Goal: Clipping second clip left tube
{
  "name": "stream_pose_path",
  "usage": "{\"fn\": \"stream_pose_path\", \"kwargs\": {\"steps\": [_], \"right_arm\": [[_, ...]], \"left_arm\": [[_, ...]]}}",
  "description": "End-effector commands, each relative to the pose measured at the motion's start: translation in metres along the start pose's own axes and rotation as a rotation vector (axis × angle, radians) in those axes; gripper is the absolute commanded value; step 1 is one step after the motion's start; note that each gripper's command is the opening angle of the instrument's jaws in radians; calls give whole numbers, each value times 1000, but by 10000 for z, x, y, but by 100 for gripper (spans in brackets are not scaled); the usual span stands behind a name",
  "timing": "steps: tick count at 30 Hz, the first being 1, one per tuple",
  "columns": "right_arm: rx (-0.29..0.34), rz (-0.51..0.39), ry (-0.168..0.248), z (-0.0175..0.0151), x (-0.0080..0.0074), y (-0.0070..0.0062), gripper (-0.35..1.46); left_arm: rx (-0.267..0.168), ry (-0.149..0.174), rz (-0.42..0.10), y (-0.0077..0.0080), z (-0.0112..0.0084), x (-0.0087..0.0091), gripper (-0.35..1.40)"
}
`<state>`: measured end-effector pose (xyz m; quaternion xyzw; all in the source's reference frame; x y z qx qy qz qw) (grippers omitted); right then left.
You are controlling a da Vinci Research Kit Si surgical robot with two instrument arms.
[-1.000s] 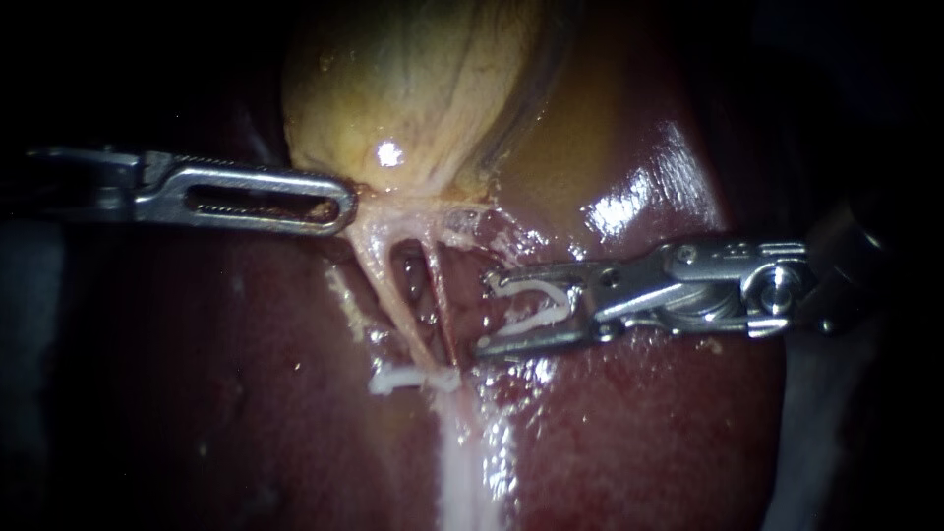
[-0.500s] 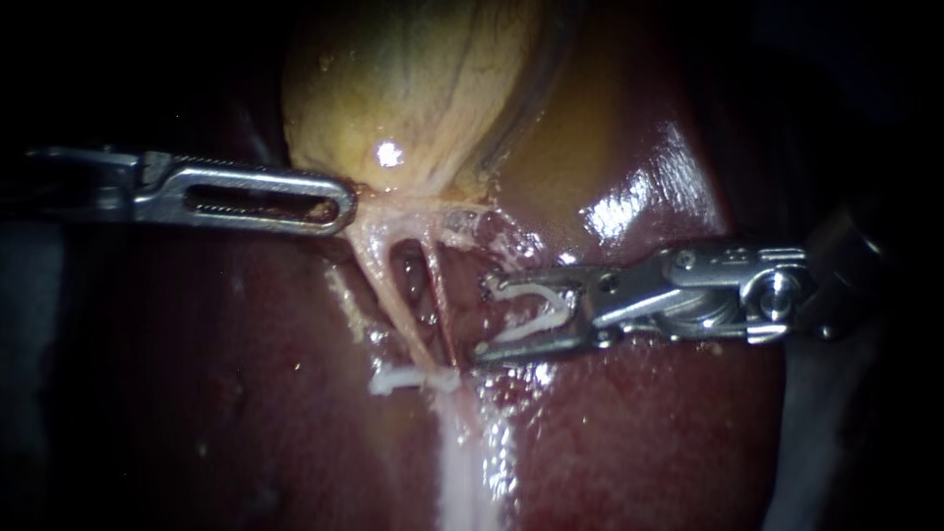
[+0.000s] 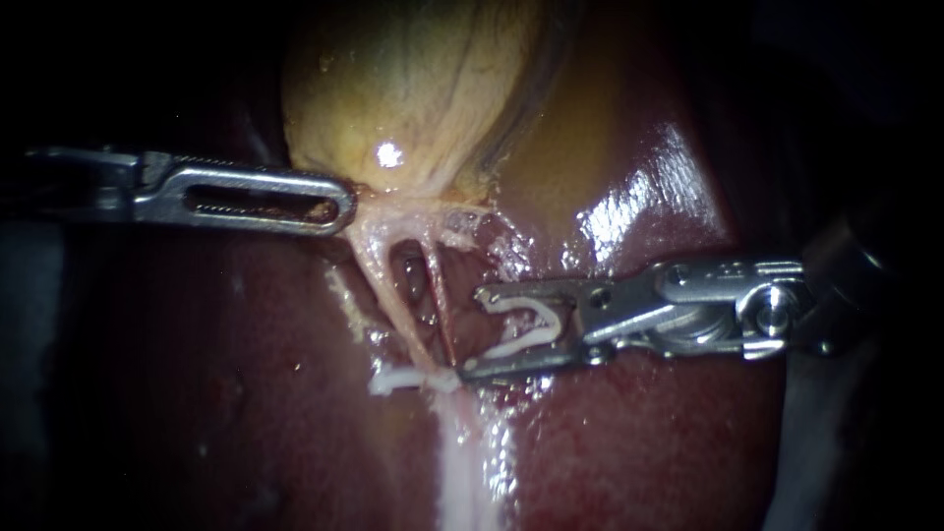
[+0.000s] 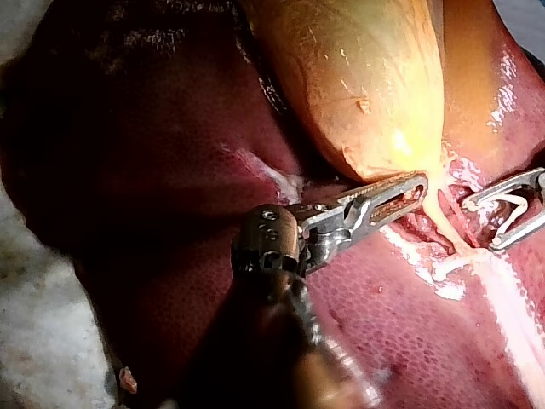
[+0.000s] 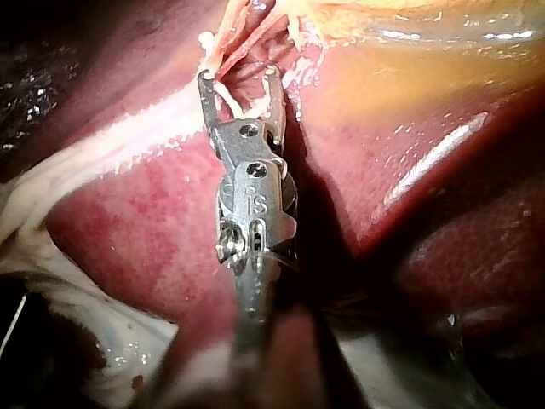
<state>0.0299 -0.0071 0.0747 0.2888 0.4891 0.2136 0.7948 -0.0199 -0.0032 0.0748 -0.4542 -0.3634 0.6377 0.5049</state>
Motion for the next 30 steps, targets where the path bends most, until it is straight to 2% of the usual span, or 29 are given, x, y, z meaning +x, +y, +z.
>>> {"fn": "stream_pose_path", "kwargs": {"steps": [1, 17, 30], "right_arm": [[0, 1, 1, 0, 1, -1, 47], [3, 2, 11, 6, 14, -16, 47], [2, 3, 17, 15, 20, -21, 47]], "left_arm": [[0, 0, 0, 0, 0, 0, -35], [0, 0, 0, 0, 0, 0, -35], [0, 0, 0, 0, 0, 0, -35]]}}
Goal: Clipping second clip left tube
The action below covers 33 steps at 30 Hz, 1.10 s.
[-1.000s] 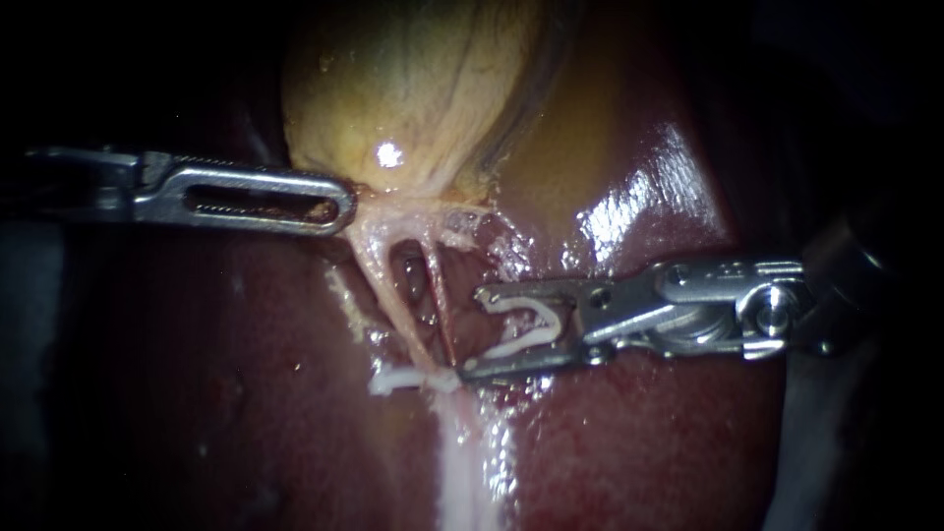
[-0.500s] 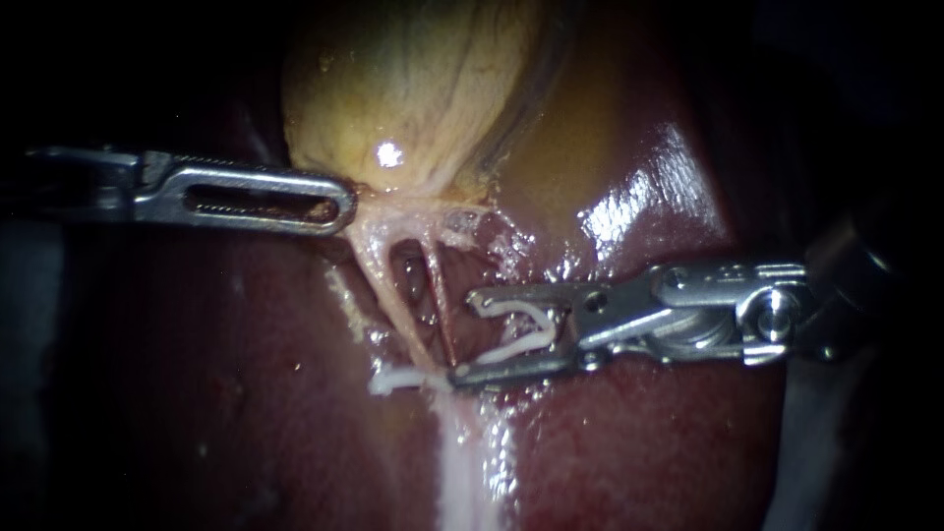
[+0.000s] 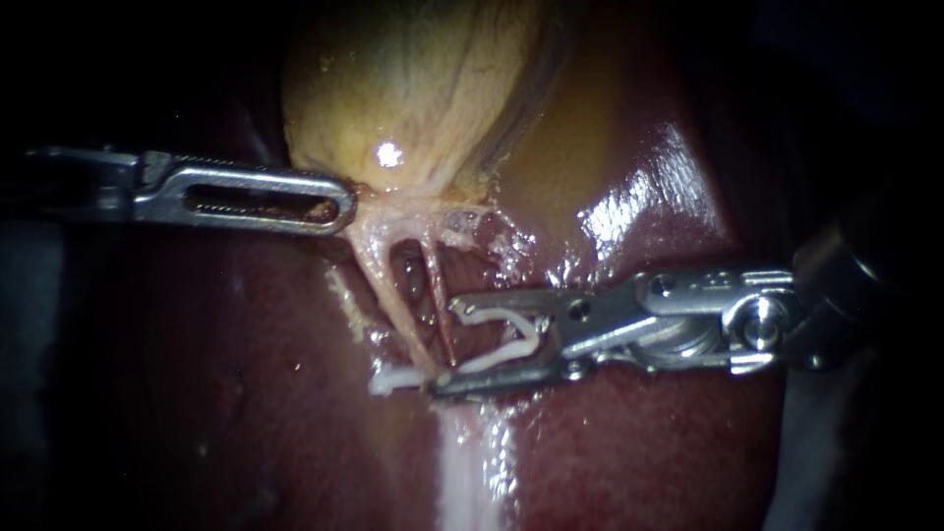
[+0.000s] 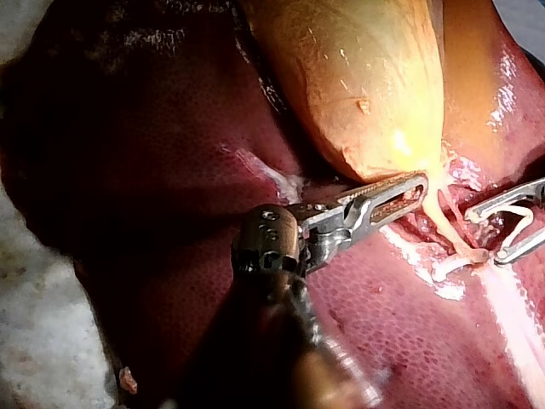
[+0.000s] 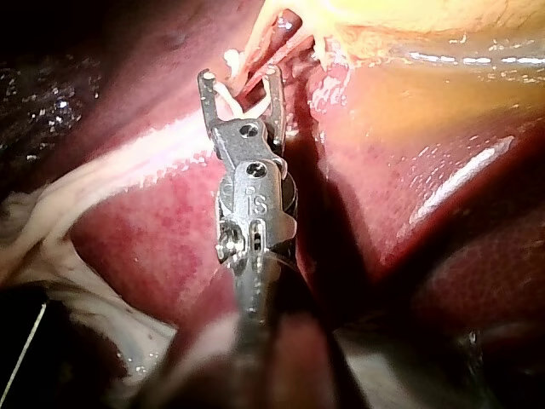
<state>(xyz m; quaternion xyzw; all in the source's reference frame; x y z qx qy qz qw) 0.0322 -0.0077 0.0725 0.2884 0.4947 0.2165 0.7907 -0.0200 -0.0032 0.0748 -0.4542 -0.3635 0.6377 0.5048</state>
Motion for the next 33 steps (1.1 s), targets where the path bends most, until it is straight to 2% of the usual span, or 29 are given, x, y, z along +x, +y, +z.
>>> {"fn": "stream_pose_path", "kwargs": {"steps": [1, 18, 25, 33], "right_arm": [[0, 1, 3, 1, 0, 0, 47], [4, 3, 6, 0, 7, -6, 47], [7, 7, 6, -12, 9, -3, 47], [7, 8, 6, -19, 5, 4, 47]], "left_arm": [[0, 0, 0, 0, 0, 0, -35], [0, 0, 0, 0, 0, 0, -35], [0, 0, 0, 1, -1, -1, -35], [0, 0, 0, 1, -1, -1, -35]]}}
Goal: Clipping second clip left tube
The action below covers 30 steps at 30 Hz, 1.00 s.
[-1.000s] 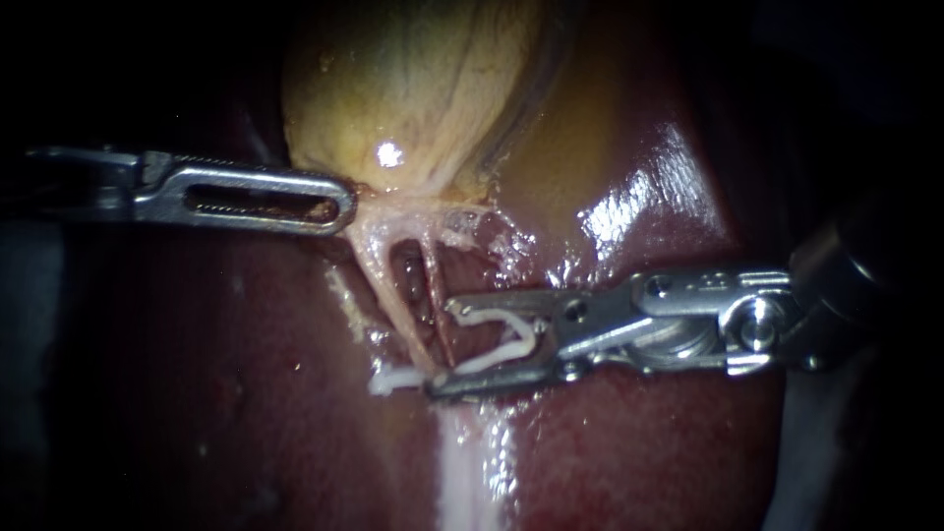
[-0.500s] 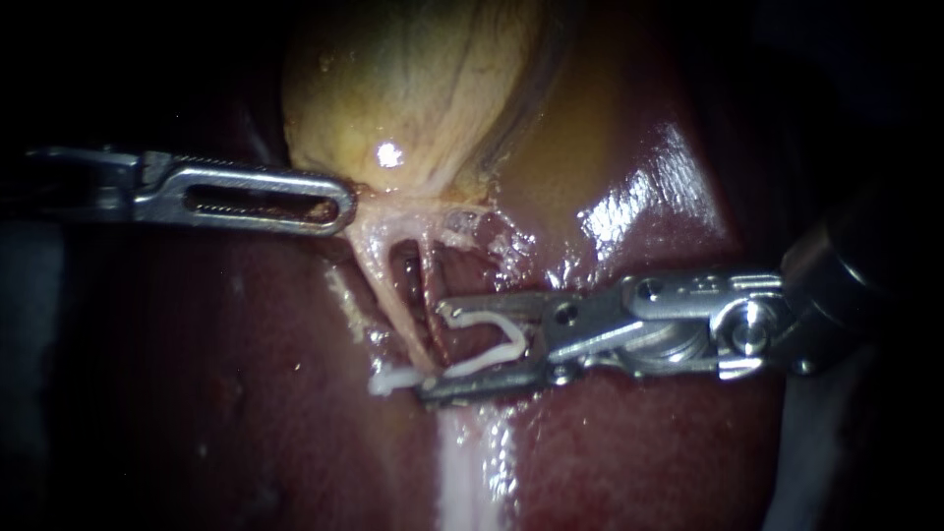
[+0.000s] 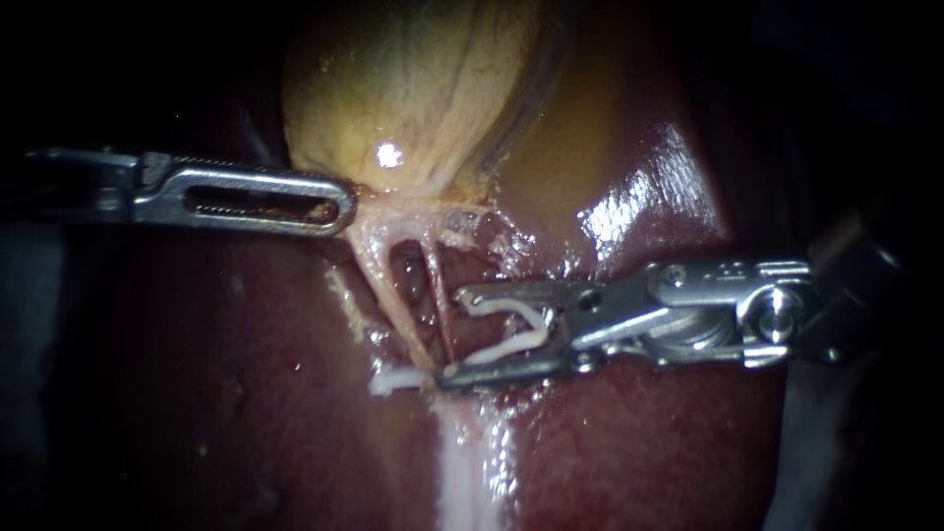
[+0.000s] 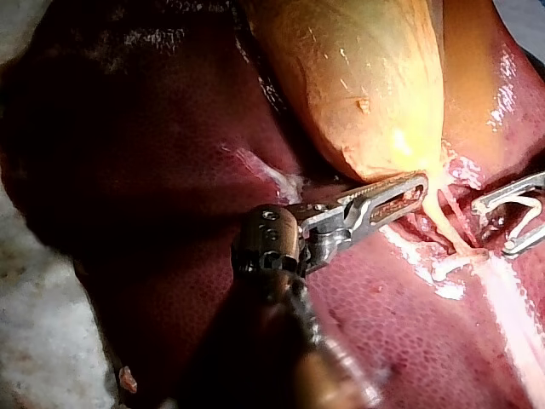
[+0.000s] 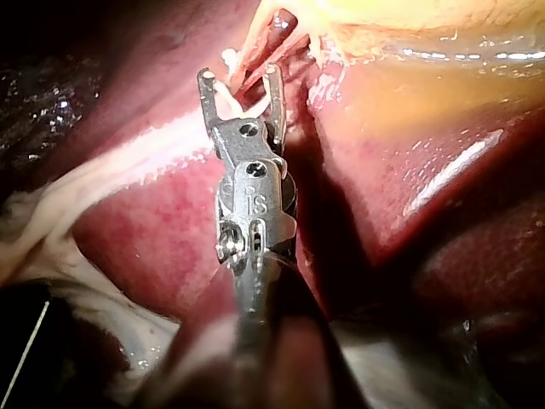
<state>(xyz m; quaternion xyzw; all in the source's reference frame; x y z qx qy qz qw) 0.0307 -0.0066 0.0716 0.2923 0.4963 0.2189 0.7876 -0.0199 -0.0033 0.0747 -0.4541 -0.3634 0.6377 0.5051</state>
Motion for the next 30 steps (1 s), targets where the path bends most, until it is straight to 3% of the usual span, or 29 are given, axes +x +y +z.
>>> {"fn": "stream_pose_path", "kwargs": {"steps": [1, 9, 18, 30], "right_arm": [[1, 0, 0, 0, -1, 0, 47], [3, -1, 3, 8, 6, -11, 47], [-2, -1, 10, 21, 8, -10, 47], [-3, -12, 8, 49, -8, -4, 49]], "left_arm": [[0, 0, 0, 0, 0, 0, -35], [0, 0, 0, 0, 0, 0, -35], [0, 0, 0, 0, 0, 0, -35], [0, 0, 0, 0, 0, 0, -35]]}}
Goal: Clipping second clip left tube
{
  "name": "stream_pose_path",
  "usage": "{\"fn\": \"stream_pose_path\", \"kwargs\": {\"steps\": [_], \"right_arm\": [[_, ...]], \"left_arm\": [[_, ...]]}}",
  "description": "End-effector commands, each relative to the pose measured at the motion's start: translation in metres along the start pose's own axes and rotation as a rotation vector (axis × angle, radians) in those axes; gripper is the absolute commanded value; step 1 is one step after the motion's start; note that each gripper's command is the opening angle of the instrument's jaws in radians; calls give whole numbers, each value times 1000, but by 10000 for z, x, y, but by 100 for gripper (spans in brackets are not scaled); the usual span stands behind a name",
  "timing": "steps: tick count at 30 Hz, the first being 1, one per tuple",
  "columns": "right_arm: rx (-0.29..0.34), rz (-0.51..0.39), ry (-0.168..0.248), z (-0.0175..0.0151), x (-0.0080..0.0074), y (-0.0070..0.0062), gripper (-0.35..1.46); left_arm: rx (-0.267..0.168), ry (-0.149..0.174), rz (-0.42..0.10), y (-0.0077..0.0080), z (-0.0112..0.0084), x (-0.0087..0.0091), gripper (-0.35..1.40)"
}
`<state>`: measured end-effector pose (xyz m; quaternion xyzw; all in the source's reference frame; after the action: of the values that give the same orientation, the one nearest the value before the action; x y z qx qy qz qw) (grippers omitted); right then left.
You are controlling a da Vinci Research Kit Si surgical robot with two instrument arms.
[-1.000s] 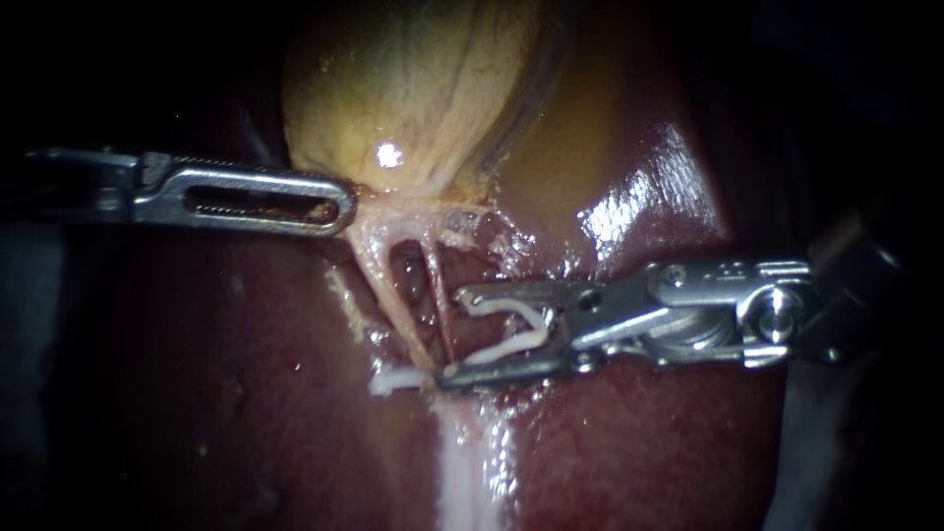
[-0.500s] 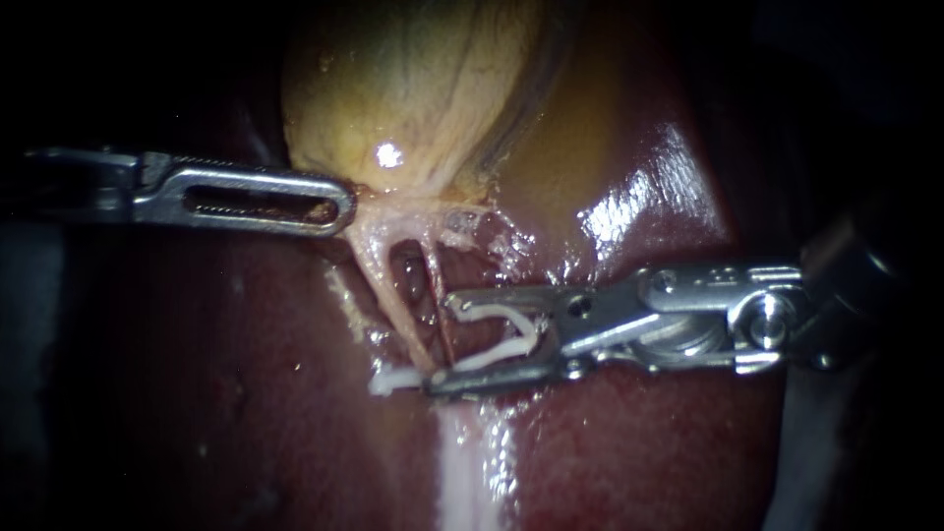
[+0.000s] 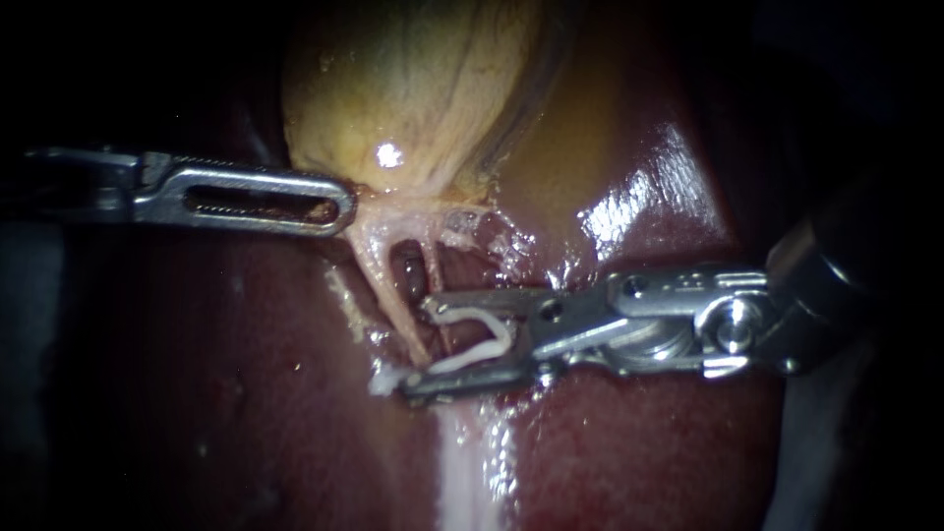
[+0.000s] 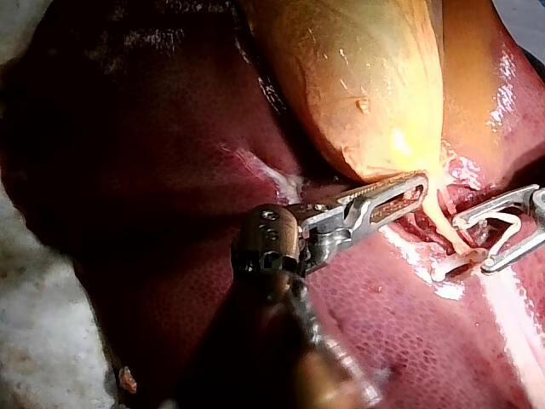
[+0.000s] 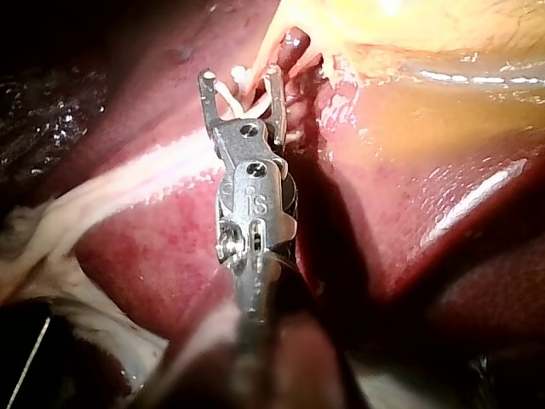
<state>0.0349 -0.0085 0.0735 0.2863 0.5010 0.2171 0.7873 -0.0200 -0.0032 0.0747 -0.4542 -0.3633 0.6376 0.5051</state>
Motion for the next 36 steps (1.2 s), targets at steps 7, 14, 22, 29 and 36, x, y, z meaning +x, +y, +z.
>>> {"fn": "stream_pose_path", "kwargs": {"steps": [7, 14, 22, 29, 36], "right_arm": [[11, -10, -4, 16, -13, 4, 49], [42, 0, -10, 40, -22, -3, 49], [63, 21, -2, 46, -20, -5, 47], [77, 40, 7, 51, -21, -5, 46], [100, 42, 0, 56, -29, -7, 38]], "left_arm": [[0, 0, 0, 0, 0, 0, -35], [0, 0, 0, 1, 0, 0, -35], [0, 0, 0, 1, 0, 0, -35], [0, 0, 0, 1, 0, 0, -35], [1, 0, 0, 1, 1, 0, -35]]}}
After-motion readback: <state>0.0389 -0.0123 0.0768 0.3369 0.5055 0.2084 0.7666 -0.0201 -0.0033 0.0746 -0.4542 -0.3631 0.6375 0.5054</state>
